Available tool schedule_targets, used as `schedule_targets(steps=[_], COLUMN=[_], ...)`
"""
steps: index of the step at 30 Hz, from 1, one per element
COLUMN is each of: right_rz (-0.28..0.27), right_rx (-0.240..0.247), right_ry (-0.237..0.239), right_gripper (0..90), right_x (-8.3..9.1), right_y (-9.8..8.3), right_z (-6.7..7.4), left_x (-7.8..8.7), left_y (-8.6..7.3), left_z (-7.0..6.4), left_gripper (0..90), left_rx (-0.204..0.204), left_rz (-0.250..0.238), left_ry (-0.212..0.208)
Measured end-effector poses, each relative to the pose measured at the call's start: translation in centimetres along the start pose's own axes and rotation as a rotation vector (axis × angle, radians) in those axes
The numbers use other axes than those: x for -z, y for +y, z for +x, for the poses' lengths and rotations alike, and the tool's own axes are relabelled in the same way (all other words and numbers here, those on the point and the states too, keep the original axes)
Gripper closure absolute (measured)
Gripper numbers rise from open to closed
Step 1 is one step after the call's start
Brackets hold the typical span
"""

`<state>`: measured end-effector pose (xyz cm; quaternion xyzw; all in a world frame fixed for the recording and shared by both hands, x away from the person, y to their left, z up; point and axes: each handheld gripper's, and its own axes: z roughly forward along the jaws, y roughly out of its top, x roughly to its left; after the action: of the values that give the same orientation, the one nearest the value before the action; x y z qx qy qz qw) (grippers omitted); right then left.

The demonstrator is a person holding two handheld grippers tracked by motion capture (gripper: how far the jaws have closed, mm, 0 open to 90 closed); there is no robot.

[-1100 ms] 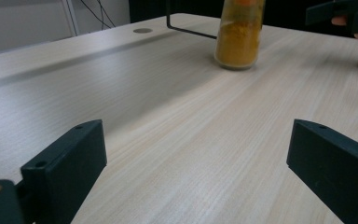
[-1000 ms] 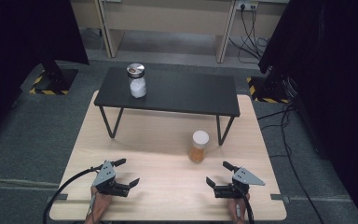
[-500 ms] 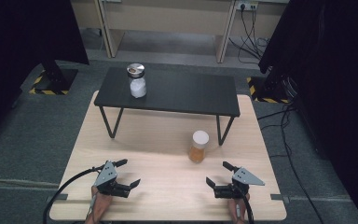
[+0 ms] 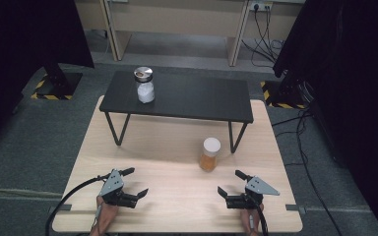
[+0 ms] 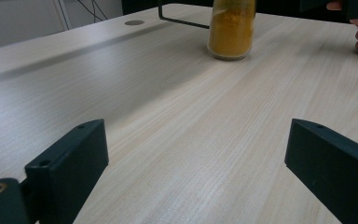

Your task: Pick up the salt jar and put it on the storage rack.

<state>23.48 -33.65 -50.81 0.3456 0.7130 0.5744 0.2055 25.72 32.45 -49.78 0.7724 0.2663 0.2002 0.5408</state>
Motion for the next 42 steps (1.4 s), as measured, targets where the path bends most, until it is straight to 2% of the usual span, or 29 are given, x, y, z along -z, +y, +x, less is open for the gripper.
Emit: schedule_targets(steps=[42], right_rz=[-0.005], right_rx=[-0.004], right_ry=[-0.005], right_gripper=[0.7], right_x=[0.07], right_y=[-0.09], right_z=[0.06], left_x=[-0.01], left_y=[0.0], left_z=[0.08], left_gripper=[5.0], left_rx=[0.001], left_rz=[0.0], left_ry=[-0.004])
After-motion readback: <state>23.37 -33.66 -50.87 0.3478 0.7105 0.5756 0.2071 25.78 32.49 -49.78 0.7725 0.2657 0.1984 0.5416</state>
